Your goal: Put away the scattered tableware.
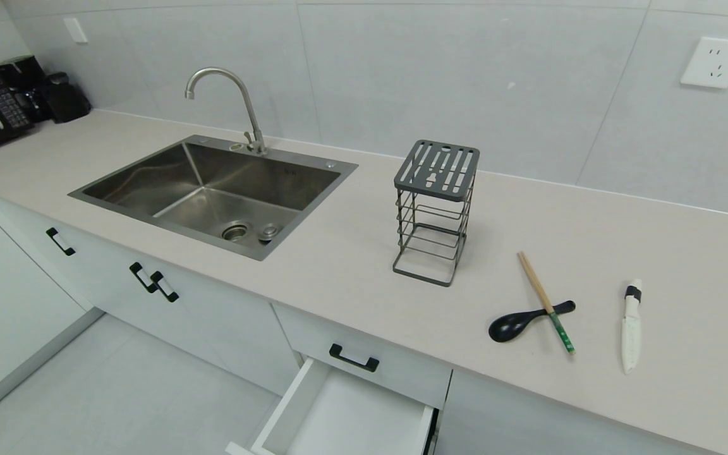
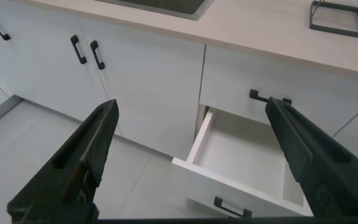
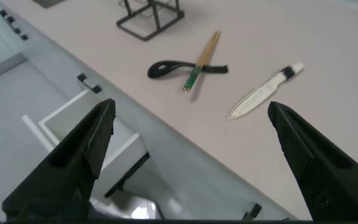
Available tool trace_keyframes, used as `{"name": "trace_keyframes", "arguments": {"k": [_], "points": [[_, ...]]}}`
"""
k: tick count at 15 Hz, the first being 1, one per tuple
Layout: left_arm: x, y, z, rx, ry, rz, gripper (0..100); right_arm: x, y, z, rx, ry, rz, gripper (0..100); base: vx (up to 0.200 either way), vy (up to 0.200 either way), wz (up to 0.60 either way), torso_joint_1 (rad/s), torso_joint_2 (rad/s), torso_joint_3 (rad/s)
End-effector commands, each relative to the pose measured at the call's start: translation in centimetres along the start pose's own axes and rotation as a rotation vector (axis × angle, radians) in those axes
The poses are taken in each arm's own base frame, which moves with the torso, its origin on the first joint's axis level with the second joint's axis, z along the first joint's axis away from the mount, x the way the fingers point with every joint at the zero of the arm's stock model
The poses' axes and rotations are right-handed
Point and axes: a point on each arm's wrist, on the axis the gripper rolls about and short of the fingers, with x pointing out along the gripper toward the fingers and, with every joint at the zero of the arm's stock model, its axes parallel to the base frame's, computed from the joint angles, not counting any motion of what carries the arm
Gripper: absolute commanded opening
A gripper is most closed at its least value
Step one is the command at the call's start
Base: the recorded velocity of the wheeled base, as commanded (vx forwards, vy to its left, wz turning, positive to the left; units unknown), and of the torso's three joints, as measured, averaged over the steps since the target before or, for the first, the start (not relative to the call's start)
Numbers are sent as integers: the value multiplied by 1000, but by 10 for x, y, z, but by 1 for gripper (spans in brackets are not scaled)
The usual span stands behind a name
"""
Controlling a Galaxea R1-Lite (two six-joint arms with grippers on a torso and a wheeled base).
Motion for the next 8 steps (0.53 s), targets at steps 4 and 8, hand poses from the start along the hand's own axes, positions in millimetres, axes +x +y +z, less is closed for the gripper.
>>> {"name": "trace_keyframes", "arguments": {"k": [4, 8], "points": [[0, 0, 0, 0, 1, 0, 100, 58, -15, 11, 31, 215, 91, 100, 0, 0, 0, 0, 0, 0], [0, 0, 0, 0, 1, 0, 100, 91, -20, 21, 21, 256, 122, 100, 0, 0, 0, 0, 0, 0]]}}
